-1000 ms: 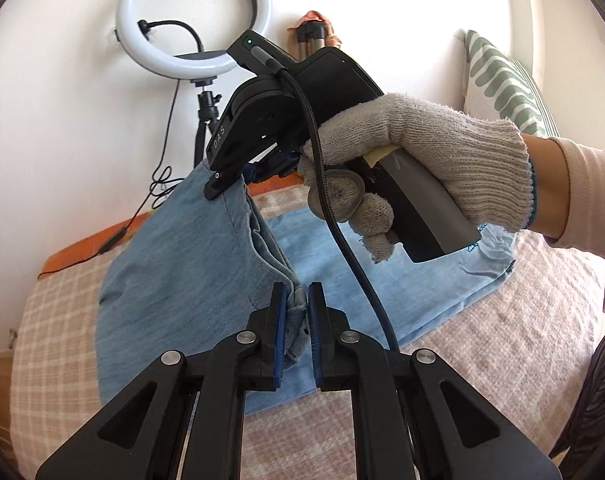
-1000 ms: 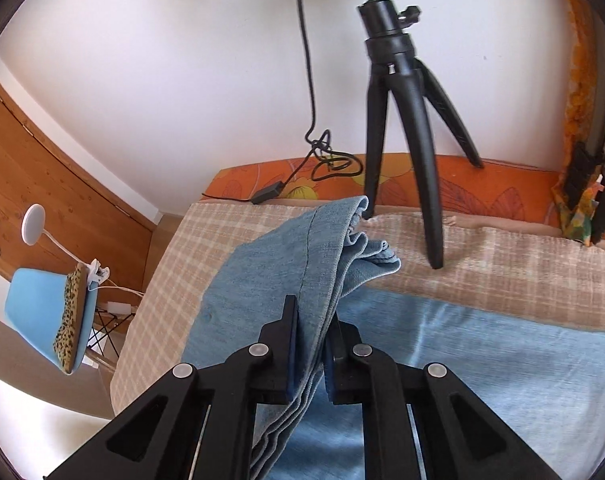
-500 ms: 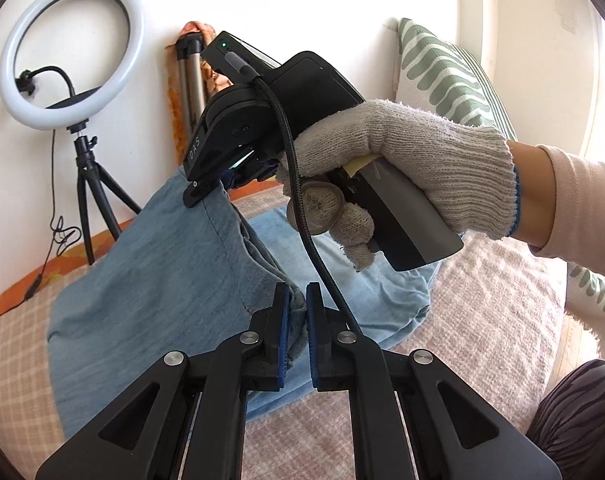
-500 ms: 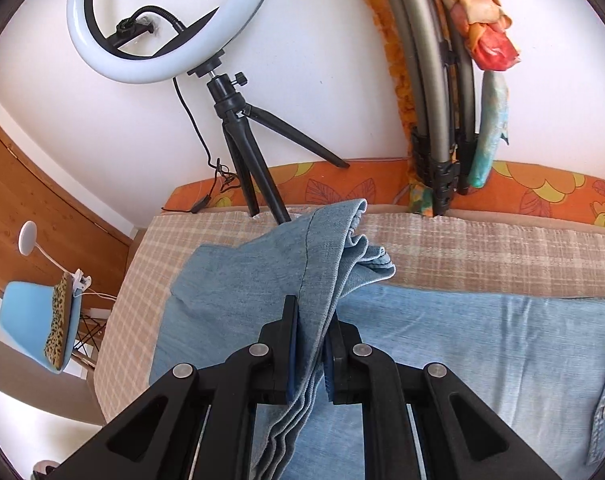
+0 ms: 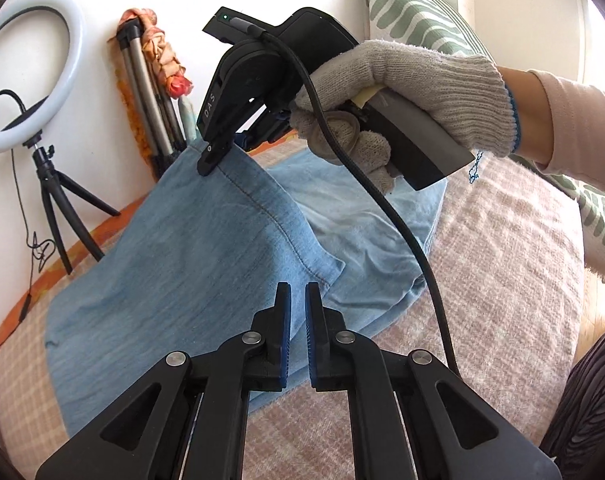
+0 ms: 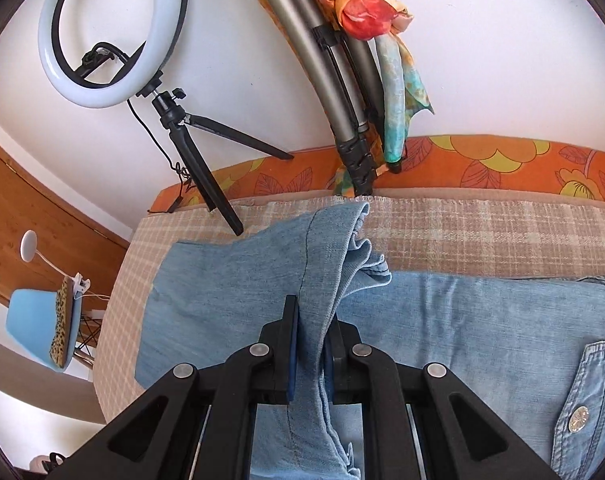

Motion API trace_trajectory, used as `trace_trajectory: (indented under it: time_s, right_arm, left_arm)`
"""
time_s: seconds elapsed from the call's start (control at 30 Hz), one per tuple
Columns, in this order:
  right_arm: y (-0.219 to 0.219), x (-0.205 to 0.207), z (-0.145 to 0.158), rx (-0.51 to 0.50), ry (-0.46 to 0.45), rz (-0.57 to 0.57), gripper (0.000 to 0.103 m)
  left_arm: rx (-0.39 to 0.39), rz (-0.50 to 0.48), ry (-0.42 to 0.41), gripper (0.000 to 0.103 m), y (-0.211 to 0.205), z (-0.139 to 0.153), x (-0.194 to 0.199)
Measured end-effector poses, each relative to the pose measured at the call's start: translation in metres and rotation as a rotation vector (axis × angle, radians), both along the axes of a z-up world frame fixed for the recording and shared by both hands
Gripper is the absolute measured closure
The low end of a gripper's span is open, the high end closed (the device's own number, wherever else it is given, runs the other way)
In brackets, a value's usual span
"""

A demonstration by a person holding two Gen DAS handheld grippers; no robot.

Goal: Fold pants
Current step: 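Lift the folded jeans edge with both tools and fold it over the rest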

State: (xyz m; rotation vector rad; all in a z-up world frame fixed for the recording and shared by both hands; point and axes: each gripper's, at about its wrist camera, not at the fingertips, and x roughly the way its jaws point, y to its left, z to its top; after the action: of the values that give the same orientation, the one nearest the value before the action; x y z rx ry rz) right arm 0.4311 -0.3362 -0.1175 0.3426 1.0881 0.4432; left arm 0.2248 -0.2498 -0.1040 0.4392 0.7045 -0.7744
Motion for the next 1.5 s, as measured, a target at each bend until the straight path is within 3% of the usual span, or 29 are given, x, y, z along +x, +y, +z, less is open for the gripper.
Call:
trace_trajectory:
  time_s: [0.27, 0.33, 0.43, 0.6, 0.7, 0.8, 0.87, 0.9, 1.0, 1.07, 1.13, 1.33, 1.43, 1.5]
  right_arm:
    - [-0.002, 0.036, -0.038, 0.090, 0.048, 0.056, 0.095]
    - [-0.002, 0.039, -0.046, 0.092, 0.052, 0.075, 0.095]
    - [-0.004, 0.045, -0.057, 0.088, 0.059, 0.094, 0.095]
    - [-0.006, 0.049, -0.066, 0.110, 0.064, 0.109, 0.095]
    - [-0.009, 0.050, -0.067, 0.125, 0.068, 0.108, 0.095]
    - [-0.008, 0.049, -0.065, 0.116, 0.066, 0.106, 0.095]
    - [-0.008, 0.049, -0.064, 0.110, 0.065, 0.104, 0.095]
    - [-0.008, 0.049, -0.064, 0.107, 0.065, 0.104, 0.095]
    - [-0.007, 0.048, -0.062, 0.103, 0.066, 0.095, 0.095]
    - [-0.007, 0.046, -0.059, 0.096, 0.063, 0.085, 0.095]
    - [-0.006, 0.043, -0.054, 0.087, 0.057, 0.074, 0.095]
    - [-0.012, 0.032, -0.029, 0.091, 0.019, 0.053, 0.095]
    - [-0.019, 0.024, -0.010, 0.089, -0.011, 0.038, 0.095]
    - [-0.027, 0.020, 0.003, 0.084, -0.028, 0.020, 0.095]
  left_arm:
    - [0.075, -0.045, 0.069, 0.088, -0.034, -0.034, 0.030]
    - [0.094, -0.061, 0.077, 0.067, -0.040, -0.041, 0.038]
    - [0.130, -0.075, 0.111, 0.054, -0.047, -0.053, 0.050]
    - [0.169, -0.124, 0.067, 0.051, -0.054, -0.064, 0.055]
    - [0.134, -0.116, 0.113, 0.050, -0.054, -0.065, 0.067]
    - [0.094, -0.111, 0.140, 0.054, -0.051, -0.066, 0.075]
    - [0.088, -0.114, 0.132, 0.066, -0.050, -0.065, 0.075]
    - [0.087, -0.101, 0.129, 0.081, -0.048, -0.064, 0.077]
    - [0.055, -0.085, 0.168, 0.092, -0.042, -0.059, 0.082]
    - [0.039, -0.067, 0.168, 0.093, -0.037, -0.053, 0.081]
    - [-0.027, -0.049, 0.205, 0.093, -0.028, -0.040, 0.083]
    - [-0.162, -0.027, 0.153, 0.093, -0.009, 0.017, 0.062]
    - [-0.233, -0.007, 0.190, 0.093, -0.005, 0.032, 0.062]
    - [-0.247, -0.012, 0.170, 0.093, -0.015, 0.038, 0.060]
